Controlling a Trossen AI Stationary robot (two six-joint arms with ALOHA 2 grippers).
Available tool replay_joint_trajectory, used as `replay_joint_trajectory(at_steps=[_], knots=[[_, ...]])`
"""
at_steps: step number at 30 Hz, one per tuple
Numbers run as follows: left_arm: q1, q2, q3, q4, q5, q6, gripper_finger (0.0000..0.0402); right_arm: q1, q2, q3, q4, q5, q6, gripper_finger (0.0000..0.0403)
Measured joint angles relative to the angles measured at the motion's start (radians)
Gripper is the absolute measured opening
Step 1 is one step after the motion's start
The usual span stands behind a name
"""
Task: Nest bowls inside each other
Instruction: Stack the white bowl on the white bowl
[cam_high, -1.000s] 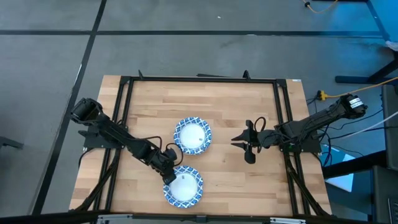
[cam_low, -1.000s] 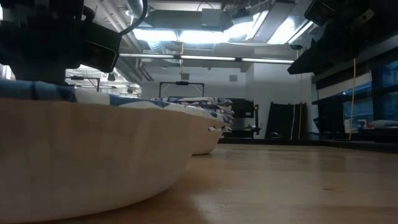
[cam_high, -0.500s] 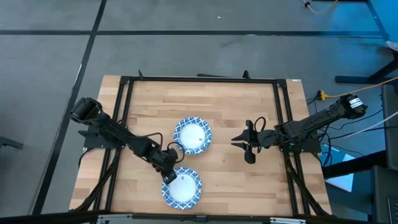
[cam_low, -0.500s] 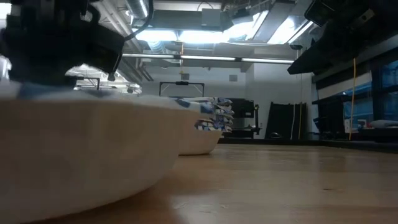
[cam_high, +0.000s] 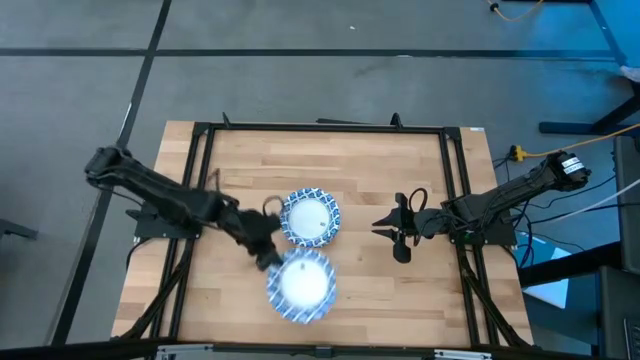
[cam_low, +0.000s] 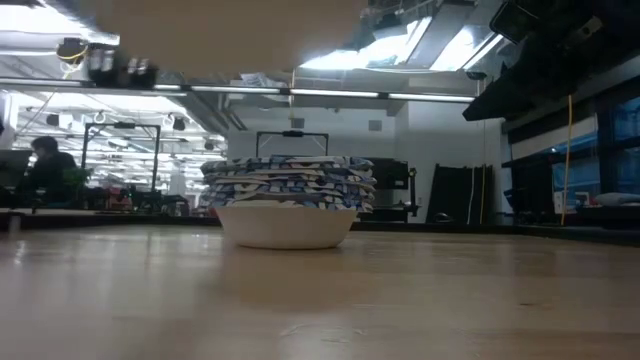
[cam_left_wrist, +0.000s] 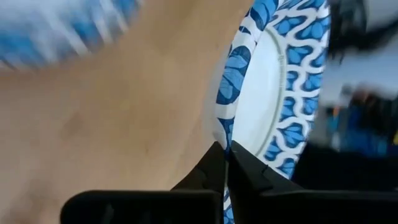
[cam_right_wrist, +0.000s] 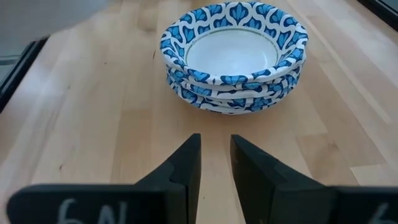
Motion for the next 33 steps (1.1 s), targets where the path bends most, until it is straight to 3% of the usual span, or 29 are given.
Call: replay_joint_trajectory(at_steps=[4,10,18,25,33], knots=[[0.108,-0.087,0.0,-0.025,-0.068,0.02,0.0002,0.0,0.0,0.0,0.005,0.022,0.0,0.0088],[0.314,-0.145,0.0,-0.178,-0.022,0.06,0.0001,-0.001,0.0,0.0,0.007,0.023,0.0,0.0088],[0.529,-0.128,0.0,-0.144,0.076,0.127,0.0001,-0.001,0.0,0.0,0.012,0.024,-0.003,0.0088],[0.589,-0.037,0.001,-0.097,0.18,0.14,0.0,-0.001,0.0,0.0,0.004,0.025,-0.015,0.0088],[0.589,0.085,0.0,-0.096,0.216,0.189,0.0,-0.001,0.0,-0.001,-0.007,0.026,-0.026,0.0088]])
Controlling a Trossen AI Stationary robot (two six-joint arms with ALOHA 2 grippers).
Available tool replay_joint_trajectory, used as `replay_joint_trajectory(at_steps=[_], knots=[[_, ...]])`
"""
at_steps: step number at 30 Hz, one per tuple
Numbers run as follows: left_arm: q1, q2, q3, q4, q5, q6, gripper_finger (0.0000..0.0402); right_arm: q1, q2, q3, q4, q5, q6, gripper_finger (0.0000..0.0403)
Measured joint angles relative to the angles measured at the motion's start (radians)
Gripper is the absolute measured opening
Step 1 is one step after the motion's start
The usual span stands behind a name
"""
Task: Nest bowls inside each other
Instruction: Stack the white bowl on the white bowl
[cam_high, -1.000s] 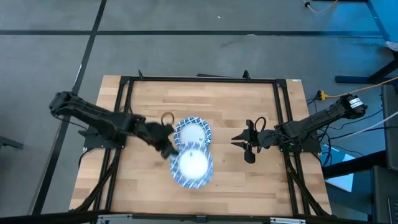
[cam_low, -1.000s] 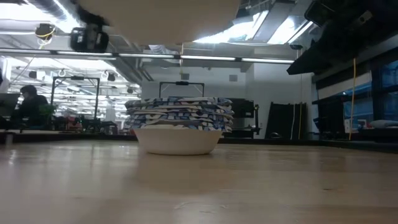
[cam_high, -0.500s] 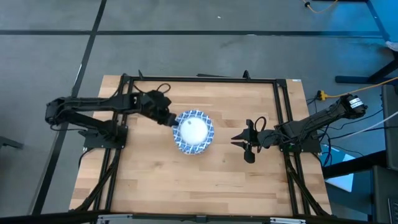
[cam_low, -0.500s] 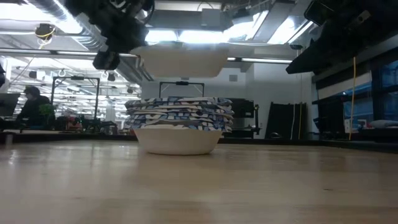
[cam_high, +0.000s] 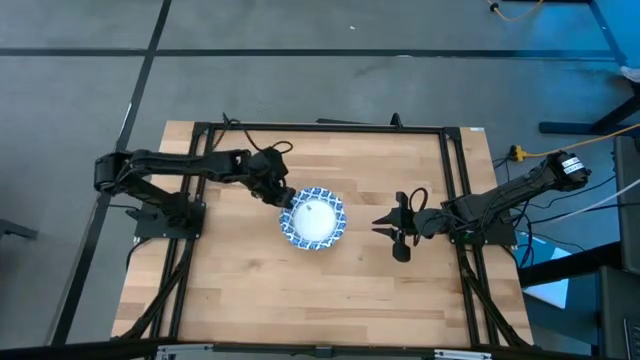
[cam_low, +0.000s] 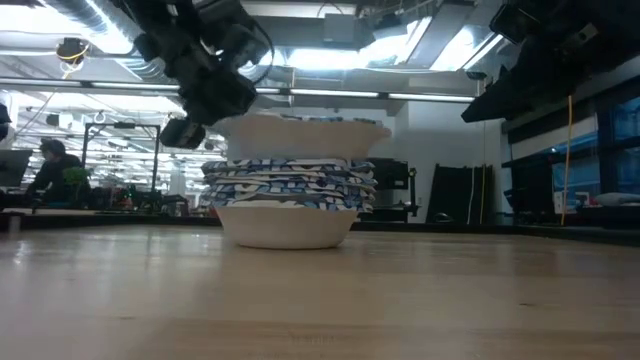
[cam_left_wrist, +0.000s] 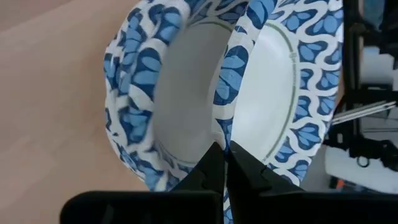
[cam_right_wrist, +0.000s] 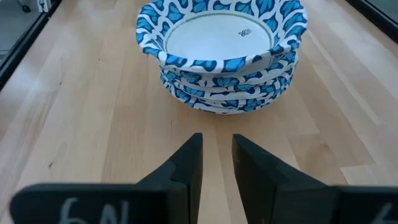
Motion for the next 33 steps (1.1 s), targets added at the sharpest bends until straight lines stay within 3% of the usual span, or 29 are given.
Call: replay_joint_trajectory(at_steps=[14,21,29,33], knots=[[0.029,0.029,0.0,-0.033,-0.027,0.061,0.001,0.0,0.0,0.0,-0.018,-0.001,-0.003,0.0088],[0.029,0.029,0.0,-0.021,-0.034,0.088,0.0049,0.0,0.0,0.0,-0.02,-0.002,-0.004,0.0088],[0.034,0.027,0.0,-0.005,0.004,0.087,0.0139,0.0,0.0,0.0,-0.019,-0.003,-0.002,0.0088],[0.042,0.013,0.0,-0.011,0.017,0.091,0.0166,0.0,0.0,0.0,-0.019,-0.003,-0.001,0.0088]])
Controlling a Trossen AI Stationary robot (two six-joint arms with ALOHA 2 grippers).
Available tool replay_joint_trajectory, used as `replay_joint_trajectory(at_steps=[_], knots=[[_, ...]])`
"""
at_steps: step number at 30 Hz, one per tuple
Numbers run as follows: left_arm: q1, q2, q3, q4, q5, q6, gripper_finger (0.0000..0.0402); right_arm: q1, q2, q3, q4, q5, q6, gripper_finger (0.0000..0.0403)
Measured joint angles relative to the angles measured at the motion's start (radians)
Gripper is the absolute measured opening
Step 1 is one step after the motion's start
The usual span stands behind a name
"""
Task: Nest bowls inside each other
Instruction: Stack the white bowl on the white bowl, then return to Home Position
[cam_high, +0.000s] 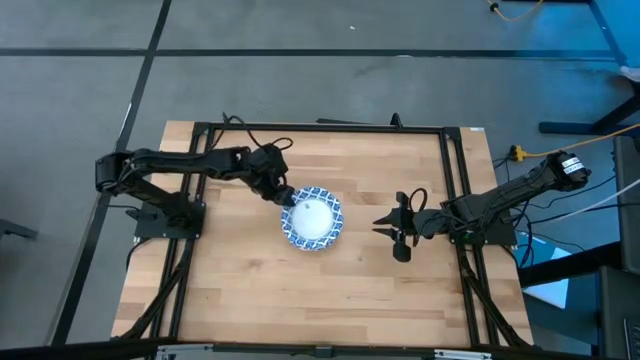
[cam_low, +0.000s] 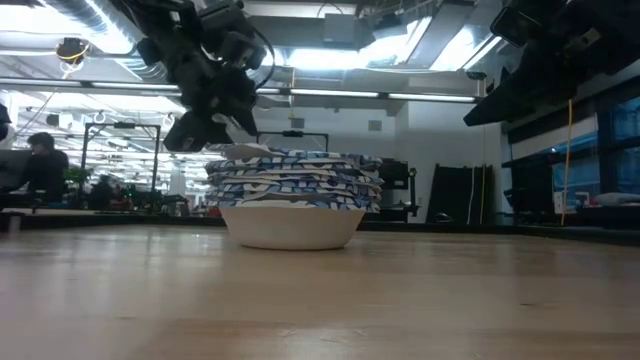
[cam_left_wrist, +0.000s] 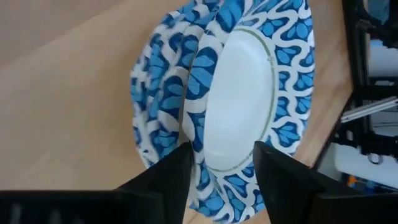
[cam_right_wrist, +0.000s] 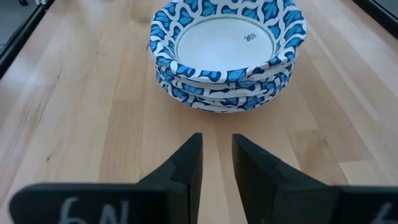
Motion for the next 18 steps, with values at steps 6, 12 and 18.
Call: replay_joint_trajectory(at_steps=[6,12,18], knots=[[0.012,-0.06,0.0,-0.008,-0.067,0.039,0.0169,0.0,0.0,0.0,0.005,0.0,0.004,0.0088],[0.021,-0.165,0.0,-0.006,-0.171,0.169,0.0169,0.0,-0.018,0.001,0.01,0.0,0.004,0.0088],[-0.002,-0.342,0.0,0.022,-0.351,0.355,0.0169,-0.03,-0.107,0.02,0.004,0.038,-0.004,0.0088]])
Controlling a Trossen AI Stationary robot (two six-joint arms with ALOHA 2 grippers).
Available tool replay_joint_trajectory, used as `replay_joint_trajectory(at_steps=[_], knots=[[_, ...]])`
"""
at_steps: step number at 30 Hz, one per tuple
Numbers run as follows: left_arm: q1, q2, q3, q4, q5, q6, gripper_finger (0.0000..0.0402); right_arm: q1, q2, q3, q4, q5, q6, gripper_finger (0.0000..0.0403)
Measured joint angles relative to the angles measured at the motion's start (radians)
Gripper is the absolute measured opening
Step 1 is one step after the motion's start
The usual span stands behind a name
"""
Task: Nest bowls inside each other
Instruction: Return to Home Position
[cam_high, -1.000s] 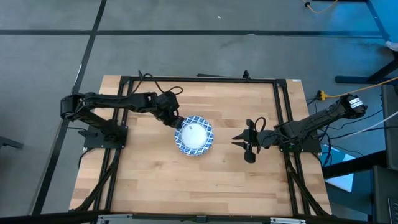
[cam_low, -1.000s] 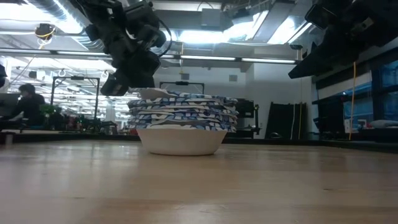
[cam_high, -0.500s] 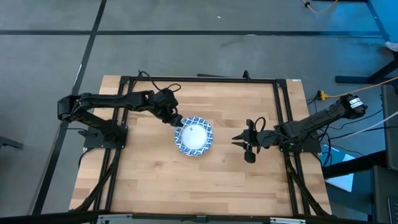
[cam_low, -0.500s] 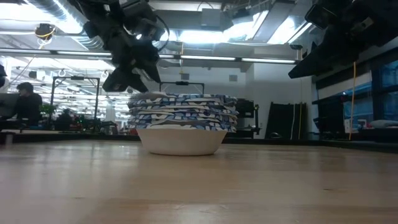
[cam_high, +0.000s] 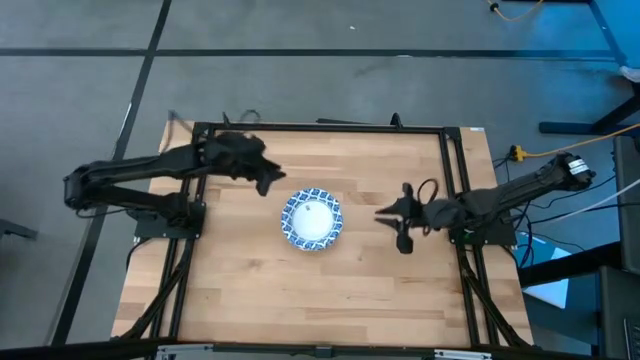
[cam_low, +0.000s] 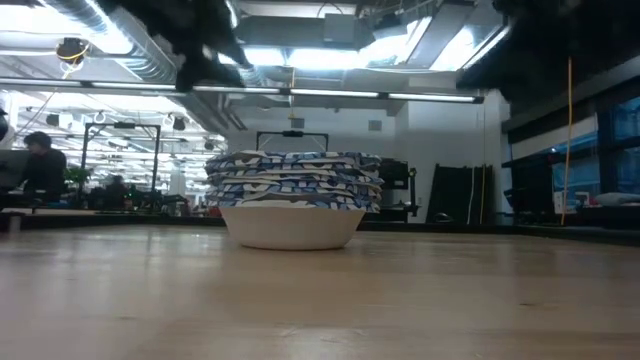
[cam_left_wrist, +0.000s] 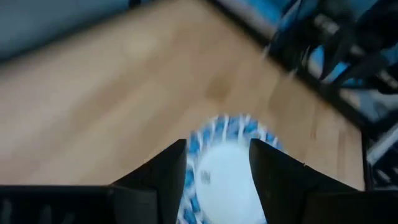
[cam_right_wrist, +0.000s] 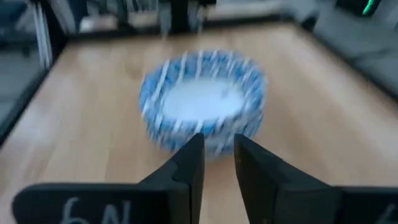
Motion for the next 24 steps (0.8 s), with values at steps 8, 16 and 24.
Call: replay_joint_trajectory(at_steps=[8,16,24], knots=[[0.001,-0.255,0.0,0.064,-0.101,0.182,0.0169,-0.122,-0.156,0.138,-0.05,0.01,-0.189,0.0088],[0.001,-0.394,0.0,0.057,-0.189,0.322,0.0169,-0.224,-0.24,0.147,-0.085,0.007,-0.254,0.0088],[0.001,-0.446,-0.017,-0.05,-0.299,0.35,0.0169,-0.304,-0.287,0.089,-0.195,0.006,-0.182,0.0088]])
